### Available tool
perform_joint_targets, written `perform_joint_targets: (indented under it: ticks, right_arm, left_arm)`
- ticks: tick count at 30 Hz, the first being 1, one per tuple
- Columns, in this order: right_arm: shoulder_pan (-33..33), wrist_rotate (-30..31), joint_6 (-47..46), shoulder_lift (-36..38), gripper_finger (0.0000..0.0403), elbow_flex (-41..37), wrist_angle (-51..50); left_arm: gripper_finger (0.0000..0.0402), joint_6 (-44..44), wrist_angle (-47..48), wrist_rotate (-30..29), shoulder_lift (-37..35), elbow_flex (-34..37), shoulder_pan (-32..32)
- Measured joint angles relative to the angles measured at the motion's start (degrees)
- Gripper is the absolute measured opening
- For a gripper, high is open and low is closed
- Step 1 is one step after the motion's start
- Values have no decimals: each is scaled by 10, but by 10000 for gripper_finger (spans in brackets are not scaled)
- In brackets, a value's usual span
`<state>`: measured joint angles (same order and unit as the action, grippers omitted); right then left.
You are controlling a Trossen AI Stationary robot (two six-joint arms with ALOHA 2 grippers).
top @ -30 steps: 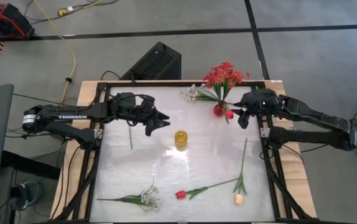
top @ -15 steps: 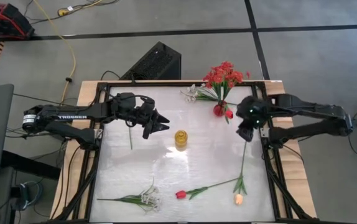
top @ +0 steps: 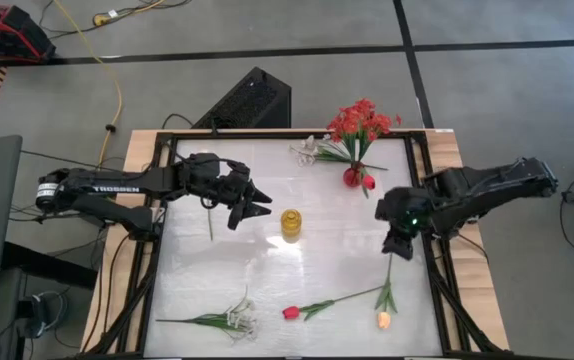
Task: Sort flowers into vase by color
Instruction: Put the red flower into the red vase
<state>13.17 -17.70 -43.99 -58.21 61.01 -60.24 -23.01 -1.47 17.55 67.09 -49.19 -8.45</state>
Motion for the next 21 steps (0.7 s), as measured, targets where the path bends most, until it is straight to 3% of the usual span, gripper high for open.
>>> perform_joint_targets:
  ticks: [7,14,21]
  right_arm:
    - [131,108,1,-73,127,0,198]
    - [193,114,33,-199,126,0,276]
    - [197,109,68,-302,126,0,331]
  left_arm:
    - [179,18,9,-2,0,0,15]
    - [179,47,10,0,0,0,28]
    - [179,53,11,17,0,0,28]
